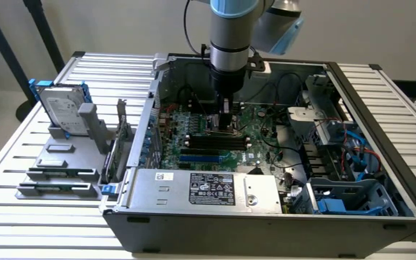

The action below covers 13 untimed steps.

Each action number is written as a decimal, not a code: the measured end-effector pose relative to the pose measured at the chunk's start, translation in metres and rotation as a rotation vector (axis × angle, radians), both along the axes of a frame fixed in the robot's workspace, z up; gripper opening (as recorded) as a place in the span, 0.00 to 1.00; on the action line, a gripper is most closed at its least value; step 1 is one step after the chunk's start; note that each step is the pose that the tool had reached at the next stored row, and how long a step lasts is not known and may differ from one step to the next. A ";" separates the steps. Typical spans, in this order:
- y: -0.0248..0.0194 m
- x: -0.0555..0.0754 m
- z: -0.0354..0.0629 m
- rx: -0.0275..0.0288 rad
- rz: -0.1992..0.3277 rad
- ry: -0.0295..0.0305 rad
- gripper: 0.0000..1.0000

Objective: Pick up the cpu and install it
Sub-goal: 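Place the cpu into insertion slot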

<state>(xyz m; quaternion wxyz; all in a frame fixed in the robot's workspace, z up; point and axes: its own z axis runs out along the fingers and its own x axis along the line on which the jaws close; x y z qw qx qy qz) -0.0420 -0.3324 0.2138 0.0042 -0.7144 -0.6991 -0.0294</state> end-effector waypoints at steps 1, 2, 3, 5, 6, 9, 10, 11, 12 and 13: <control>0.0000 0.000 -0.0004 0.0001 0.000 -0.0021 0.55; 0.0001 0.000 -0.0008 0.0003 -0.001 -0.0040 0.55; 0.0001 0.000 -0.0012 0.0003 -0.001 -0.0060 0.55; 0.0001 0.000 -0.0022 0.0002 -0.001 -0.0101 0.55; 0.0001 0.000 -0.0026 0.0002 -0.001 -0.0123 0.55; 0.0001 0.000 -0.0033 0.0000 -0.001 -0.0169 0.55; 0.0001 0.000 -0.0034 0.0000 -0.001 -0.0170 0.55; 0.0001 0.000 -0.0035 0.0001 -0.001 -0.0171 0.55; 0.0001 0.000 -0.0036 0.0000 -0.001 -0.0171 0.55; 0.0001 0.000 -0.0038 0.0002 -0.001 -0.0172 0.55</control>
